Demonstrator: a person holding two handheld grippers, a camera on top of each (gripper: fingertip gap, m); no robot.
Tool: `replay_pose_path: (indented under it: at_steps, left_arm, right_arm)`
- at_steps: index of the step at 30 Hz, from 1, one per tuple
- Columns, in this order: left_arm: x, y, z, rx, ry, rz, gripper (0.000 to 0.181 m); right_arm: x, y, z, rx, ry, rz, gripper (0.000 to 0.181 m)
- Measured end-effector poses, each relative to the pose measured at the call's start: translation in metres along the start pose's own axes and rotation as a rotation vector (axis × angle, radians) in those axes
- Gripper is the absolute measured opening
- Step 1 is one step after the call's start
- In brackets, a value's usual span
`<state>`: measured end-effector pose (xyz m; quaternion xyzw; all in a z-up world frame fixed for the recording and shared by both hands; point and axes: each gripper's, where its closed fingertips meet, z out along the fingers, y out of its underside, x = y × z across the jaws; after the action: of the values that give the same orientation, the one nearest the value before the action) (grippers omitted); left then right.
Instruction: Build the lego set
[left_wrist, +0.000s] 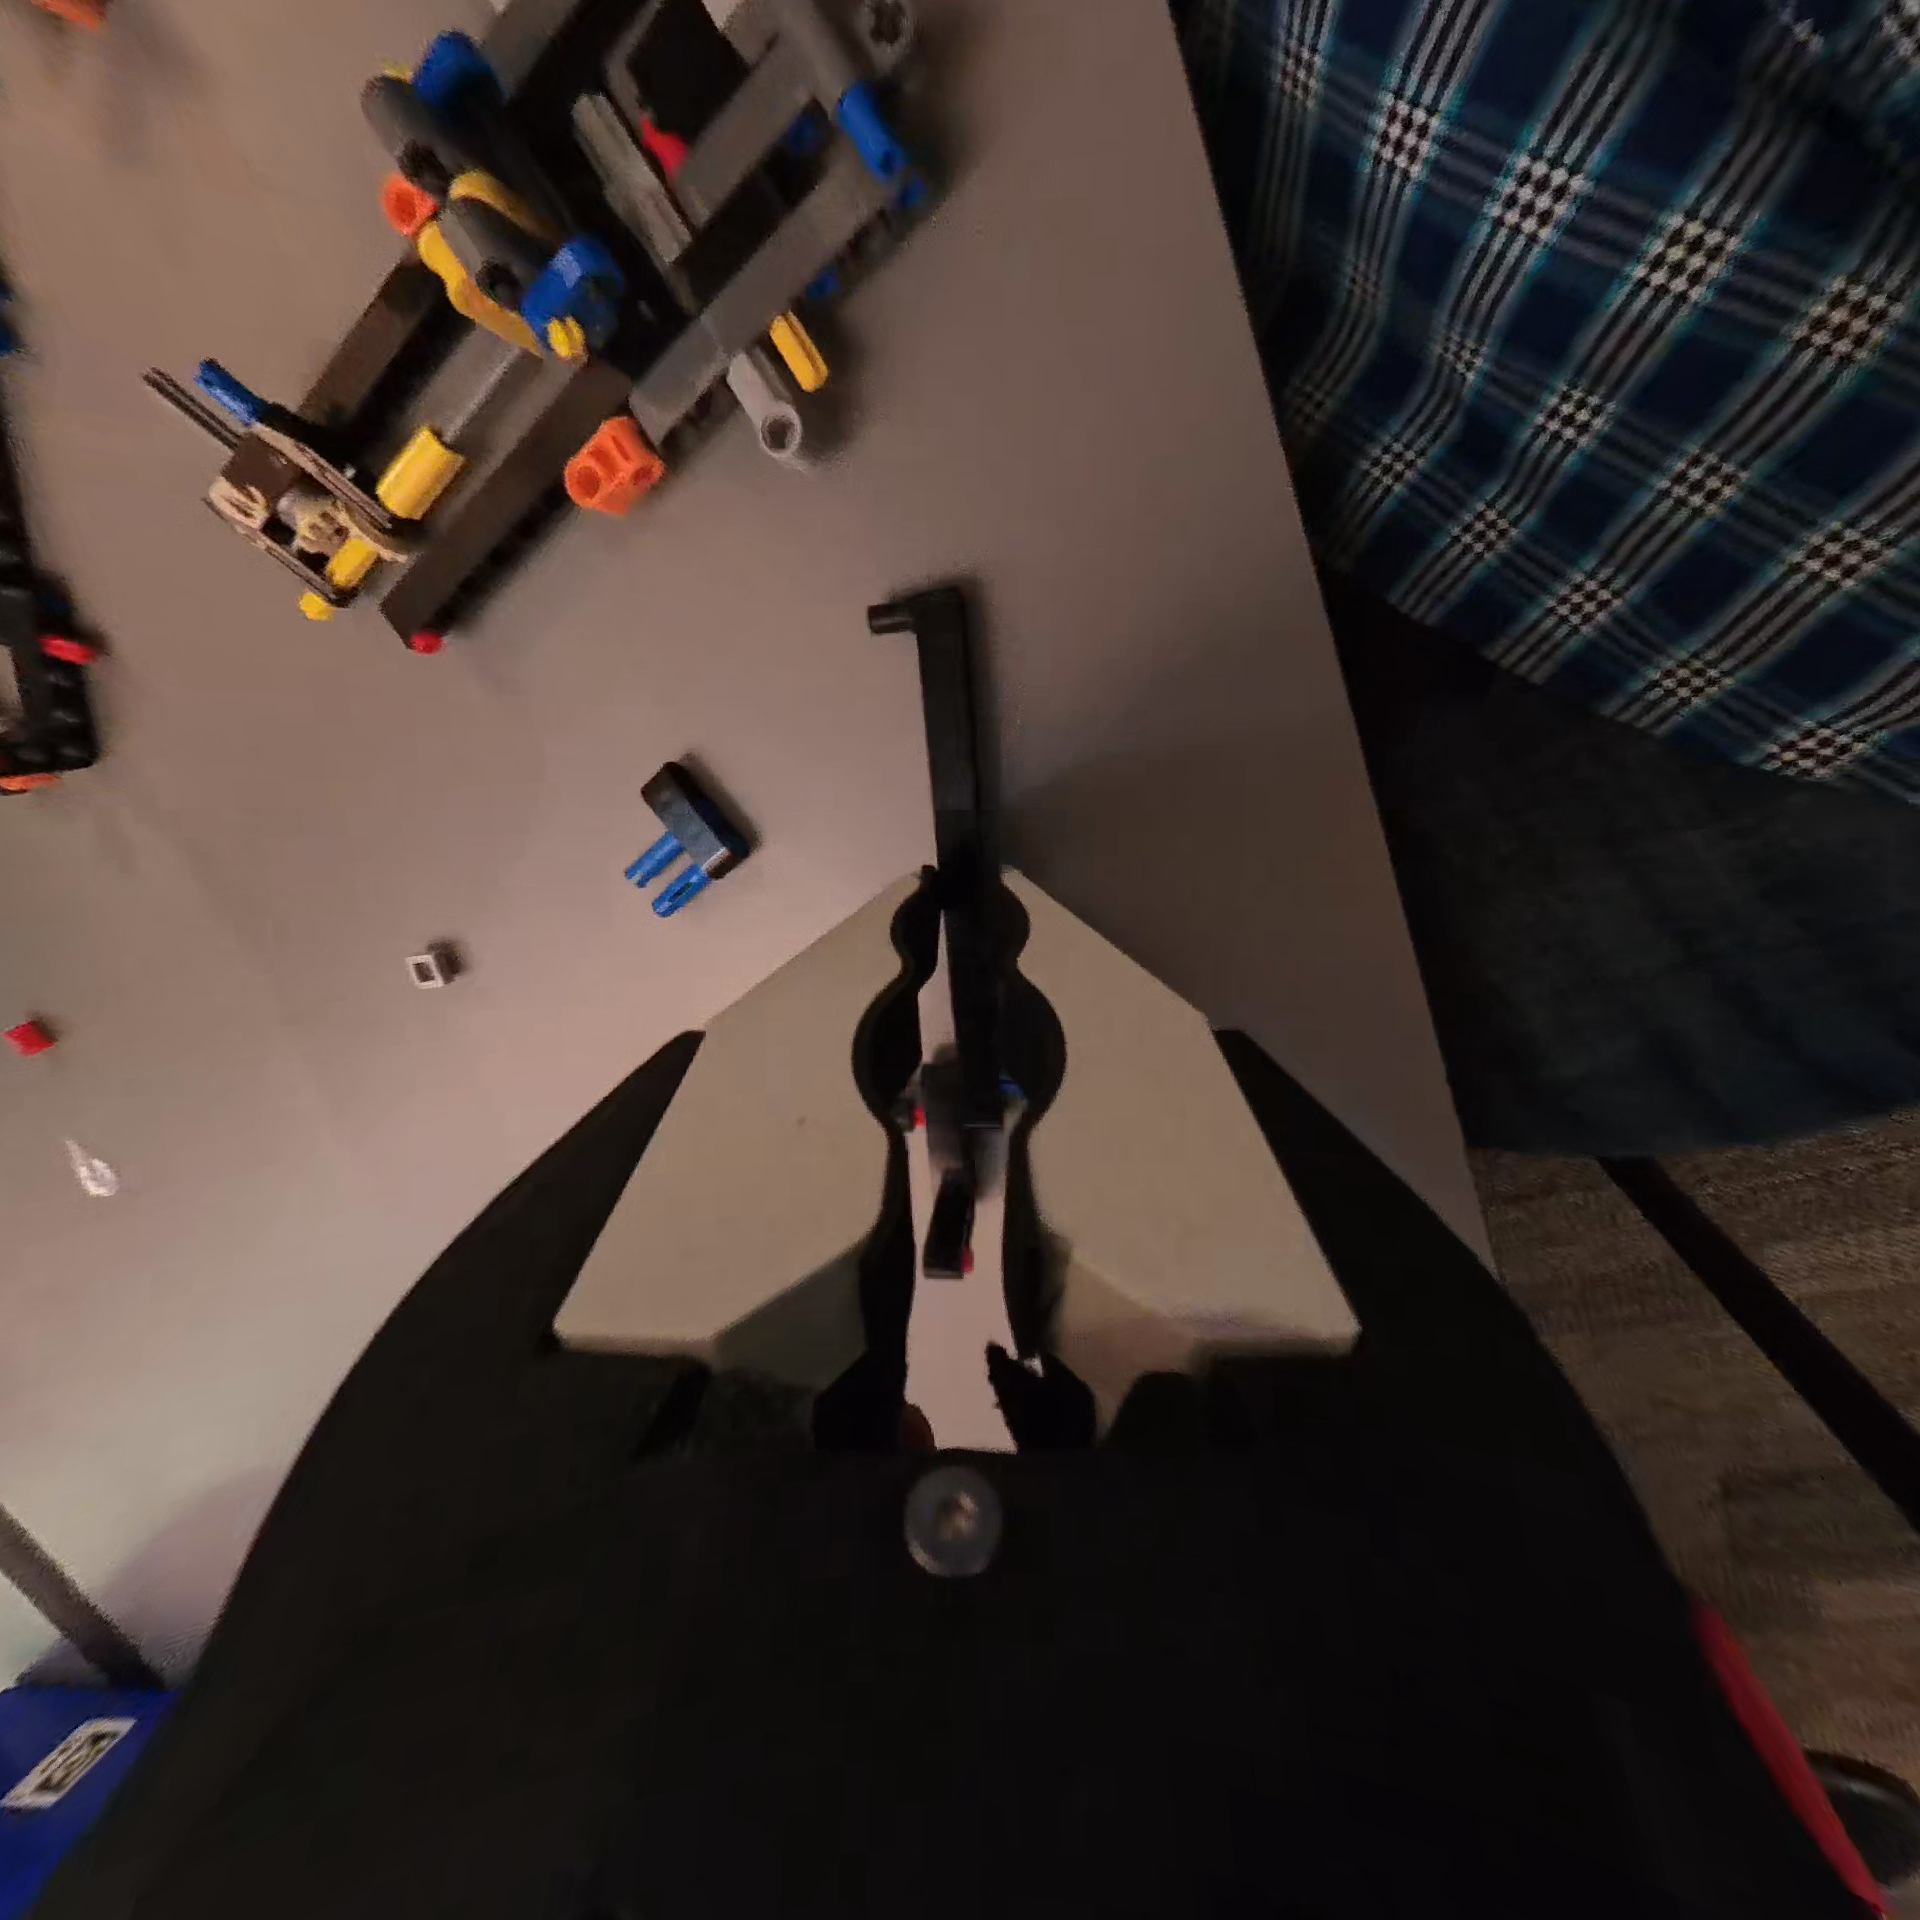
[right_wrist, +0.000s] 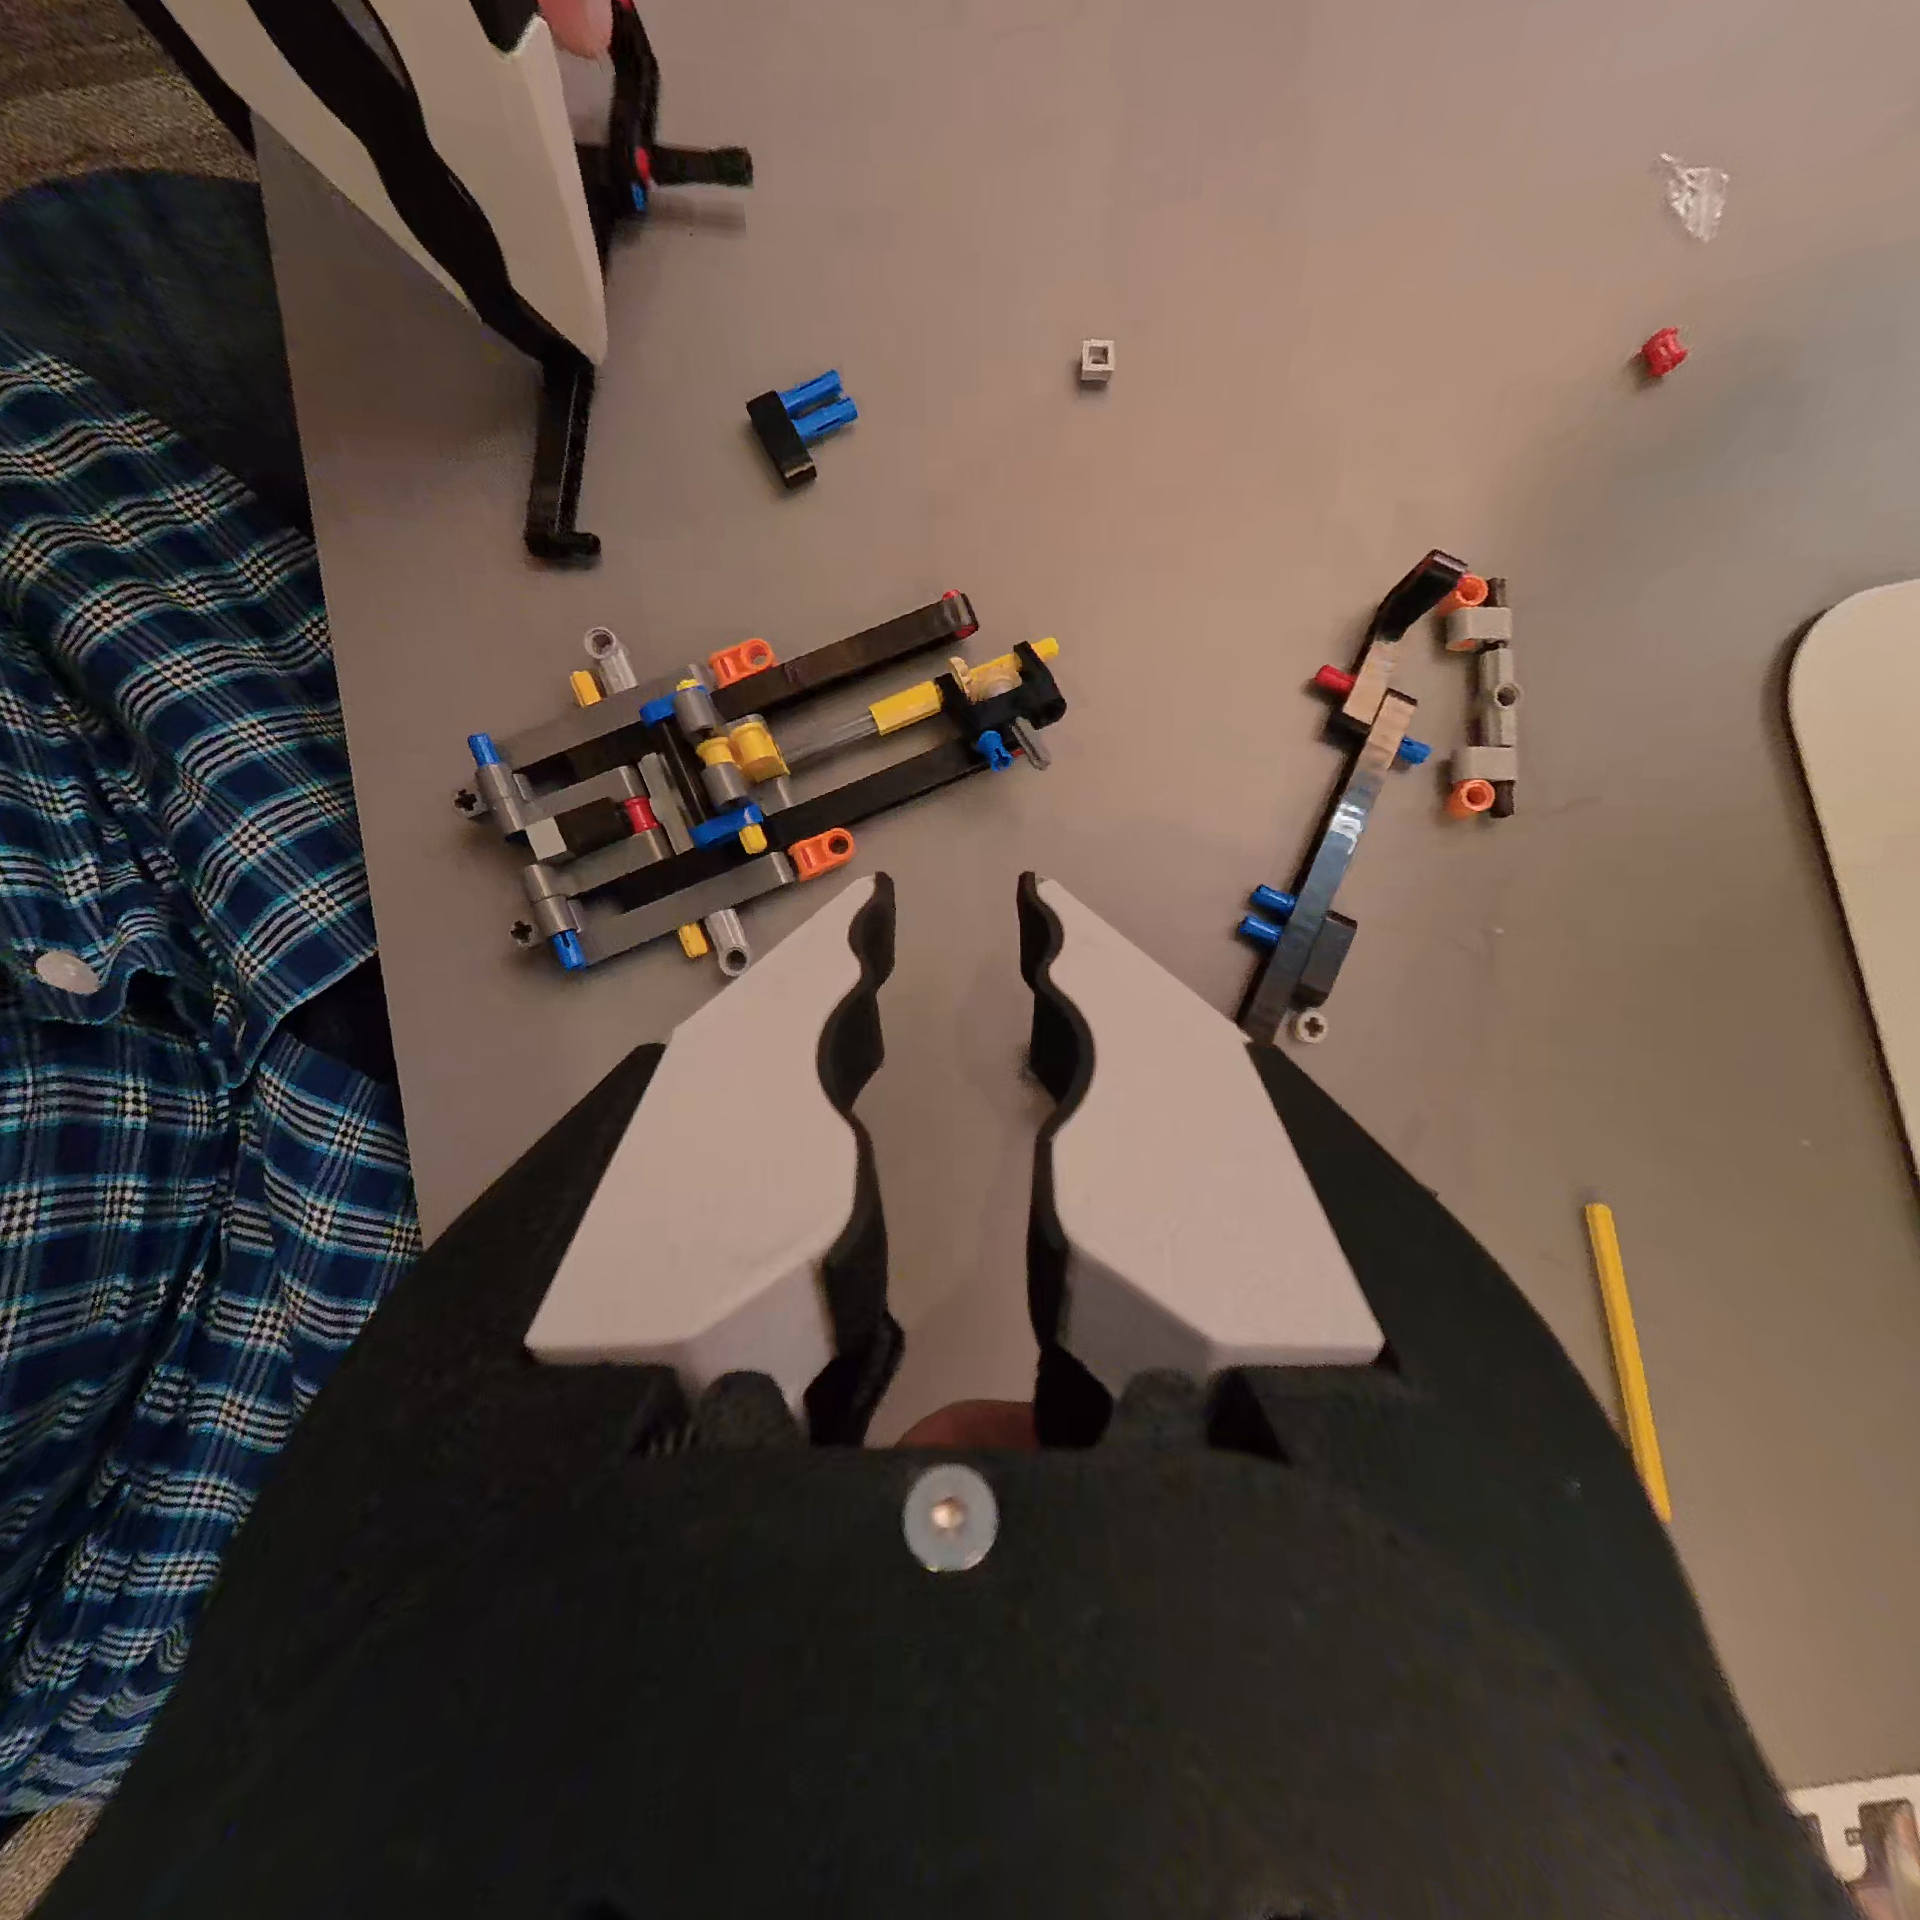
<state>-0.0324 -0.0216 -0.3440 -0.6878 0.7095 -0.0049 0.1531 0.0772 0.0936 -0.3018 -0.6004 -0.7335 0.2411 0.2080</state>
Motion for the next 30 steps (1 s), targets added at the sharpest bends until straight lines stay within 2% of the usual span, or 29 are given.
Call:
replay_pose_path:
  at_steps: [2,4,7,9,12,16,22,26,30]
  left_arm:
    - [-0.003,0.0,0.0,0.029,-0.02,-0.015,0.007]
    - [-0.009,0.007,-0.006,0.009,-0.056,-0.067,0.024]
    - [-0.01,0.019,-0.024,0.025,-0.085,-0.273,0.038]
    - [-0.008,0.035,-0.032,0.008,-0.131,-0.412,0.041]
    - [0.001,0.058,-0.034,-0.016,-0.202,-0.577,0.039]
    - [0.002,0.061,-0.031,0.047,-0.279,-0.757,0.036]
    - [-0.003,0.07,-0.038,0.039,-0.4,-0.814,0.039]
    - [-0.007,0.075,-0.041,0.08,-0.41,-0.94,0.027]
    - [-0.009,0.067,-0.04,0.226,-0.356,-1.162,0.019]
  right_arm:
    - [-0.001,0.0,0.0,0.0,-0.001,-0.001,0.022]
    - [-0.001,0.0,-0.001,-0.001,0.006,-0.005,0.022]
    - [0.0,-0.003,-0.004,0.011,0.011,-0.003,0.022]
    - [-0.001,-0.005,-0.004,0.019,0.005,-0.002,0.022]
    - [-0.005,-0.007,0.0,0.028,-0.013,-0.009,0.022]
    - [-0.01,-0.008,0.004,0.024,-0.024,-0.024,0.022]
    - [-0.009,-0.011,-0.001,0.028,-0.003,-0.032,0.022]
    - [-0.01,-0.012,-0.001,0.027,-0.001,-0.038,0.022]
    - [-0.011,-0.013,-0.001,0.024,0.003,-0.048,0.022]
